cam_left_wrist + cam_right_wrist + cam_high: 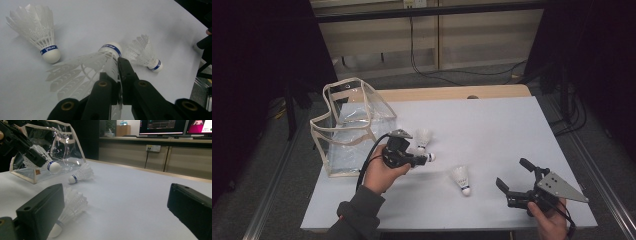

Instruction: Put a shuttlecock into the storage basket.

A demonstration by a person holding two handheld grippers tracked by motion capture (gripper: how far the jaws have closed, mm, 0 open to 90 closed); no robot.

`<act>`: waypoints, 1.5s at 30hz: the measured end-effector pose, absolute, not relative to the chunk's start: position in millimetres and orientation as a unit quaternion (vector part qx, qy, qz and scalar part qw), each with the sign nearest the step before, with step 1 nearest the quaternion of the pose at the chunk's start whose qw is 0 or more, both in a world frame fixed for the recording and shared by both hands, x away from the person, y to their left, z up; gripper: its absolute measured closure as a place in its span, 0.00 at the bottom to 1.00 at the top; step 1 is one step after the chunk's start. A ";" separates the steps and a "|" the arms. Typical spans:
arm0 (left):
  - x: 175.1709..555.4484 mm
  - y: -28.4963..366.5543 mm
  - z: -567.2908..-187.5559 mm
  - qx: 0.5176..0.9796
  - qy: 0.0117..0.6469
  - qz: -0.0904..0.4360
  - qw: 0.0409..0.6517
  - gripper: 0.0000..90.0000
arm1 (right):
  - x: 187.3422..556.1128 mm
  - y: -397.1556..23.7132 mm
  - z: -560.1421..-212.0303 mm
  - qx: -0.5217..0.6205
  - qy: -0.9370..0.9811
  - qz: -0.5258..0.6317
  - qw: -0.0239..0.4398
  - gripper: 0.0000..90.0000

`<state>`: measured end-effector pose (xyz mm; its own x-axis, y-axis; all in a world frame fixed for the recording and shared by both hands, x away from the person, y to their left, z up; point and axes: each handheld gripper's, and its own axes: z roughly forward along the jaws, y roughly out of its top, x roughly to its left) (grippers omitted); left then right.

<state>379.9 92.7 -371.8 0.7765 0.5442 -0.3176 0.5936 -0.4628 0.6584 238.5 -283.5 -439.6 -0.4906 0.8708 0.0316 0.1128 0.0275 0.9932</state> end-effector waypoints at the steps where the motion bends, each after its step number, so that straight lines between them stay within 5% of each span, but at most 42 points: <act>1: 380.2 92.8 -370.8 0.855 0.332 -0.032 0.397 0.98 | 238.6 -283.7 -439.7 0.384 0.639 0.581 0.326 0.01; 45: 393.9 98.0 -326.2 0.859 0.330 -0.051 0.388 0.98 | 237.5 -282.7 -439.6 0.382 0.640 0.580 0.327 0.01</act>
